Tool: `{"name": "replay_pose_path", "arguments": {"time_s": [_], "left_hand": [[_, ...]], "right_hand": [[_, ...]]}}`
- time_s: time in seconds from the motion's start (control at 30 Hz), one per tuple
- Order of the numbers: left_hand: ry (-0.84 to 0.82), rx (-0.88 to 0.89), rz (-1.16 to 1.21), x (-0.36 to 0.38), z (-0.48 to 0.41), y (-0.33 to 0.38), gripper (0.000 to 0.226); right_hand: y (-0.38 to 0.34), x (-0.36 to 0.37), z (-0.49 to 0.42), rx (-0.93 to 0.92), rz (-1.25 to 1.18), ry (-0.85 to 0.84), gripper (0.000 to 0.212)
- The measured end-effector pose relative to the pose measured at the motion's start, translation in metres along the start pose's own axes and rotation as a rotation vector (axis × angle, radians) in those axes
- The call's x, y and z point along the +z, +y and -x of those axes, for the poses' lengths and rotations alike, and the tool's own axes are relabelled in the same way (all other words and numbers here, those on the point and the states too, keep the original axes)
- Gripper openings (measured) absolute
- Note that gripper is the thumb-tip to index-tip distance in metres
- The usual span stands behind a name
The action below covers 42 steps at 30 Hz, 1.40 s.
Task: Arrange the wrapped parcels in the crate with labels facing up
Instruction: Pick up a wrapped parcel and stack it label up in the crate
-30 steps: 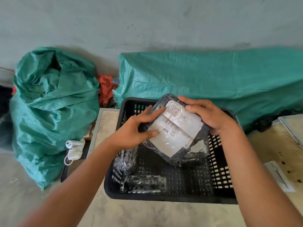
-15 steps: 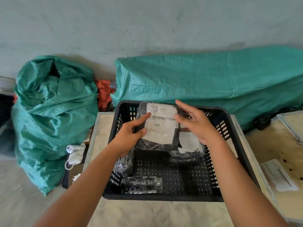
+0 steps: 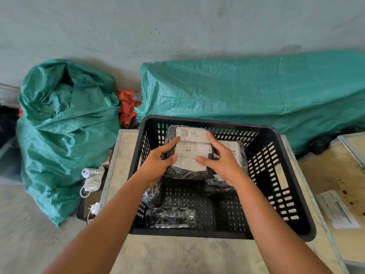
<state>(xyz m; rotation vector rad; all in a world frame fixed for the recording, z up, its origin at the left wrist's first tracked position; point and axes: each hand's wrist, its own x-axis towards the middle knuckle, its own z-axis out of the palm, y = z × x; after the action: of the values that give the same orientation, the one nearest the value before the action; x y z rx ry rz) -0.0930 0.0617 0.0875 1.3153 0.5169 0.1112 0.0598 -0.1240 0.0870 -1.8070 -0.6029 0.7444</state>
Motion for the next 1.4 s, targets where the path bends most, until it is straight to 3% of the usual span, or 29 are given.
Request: {"name": "replay_pose_path", "arguments": {"time_s": [0.17, 0.3, 0.4, 0.53, 0.73, 0.87, 1.0, 1.1, 1.27, 1.4], "left_hand": [[0.022, -0.054, -0.296, 0.004, -0.005, -0.007, 0.062], [0.073, -0.080, -0.382, 0.003, -0.009, -0.011, 0.066], [0.128, 0.001, -0.336, 0.000, -0.009, -0.008, 0.065], [0.117, 0.110, -0.173, -0.006, -0.010, 0.008, 0.061], [-0.149, 0.144, -0.238, -0.032, -0.007, 0.063, 0.062], [-0.414, 0.033, -0.385, -0.044, -0.012, 0.098, 0.059], [-0.595, -0.009, -0.502, -0.043, -0.019, 0.120, 0.050], [-0.581, -0.010, -0.425, -0.045, -0.020, 0.124, 0.043], [-0.575, 0.030, -0.416, -0.041, -0.016, 0.124, 0.028], [-0.153, 0.193, -0.443, -0.037, -0.011, 0.125, 0.025]], "right_hand": [[0.006, 0.018, -0.006, 0.064, 0.142, -0.060, 0.100], [0.010, 0.040, -0.015, 0.090, 0.119, -0.030, 0.105], [0.005, 0.035, -0.017, 0.065, 0.086, 0.006, 0.107], [-0.009, 0.018, -0.003, -0.063, 0.029, 0.065, 0.085], [-0.037, -0.023, 0.014, -0.128, 0.125, 0.153, 0.056], [-0.071, -0.038, 0.007, -0.166, 0.115, -0.017, 0.045], [-0.093, -0.031, -0.005, -0.088, 0.000, -0.271, 0.039], [-0.092, -0.031, -0.007, -0.056, -0.141, -0.369, 0.037], [-0.089, -0.032, -0.004, -0.097, -0.166, -0.439, 0.049], [-0.071, -0.027, 0.002, -0.148, -0.336, -0.241, 0.051]]}}
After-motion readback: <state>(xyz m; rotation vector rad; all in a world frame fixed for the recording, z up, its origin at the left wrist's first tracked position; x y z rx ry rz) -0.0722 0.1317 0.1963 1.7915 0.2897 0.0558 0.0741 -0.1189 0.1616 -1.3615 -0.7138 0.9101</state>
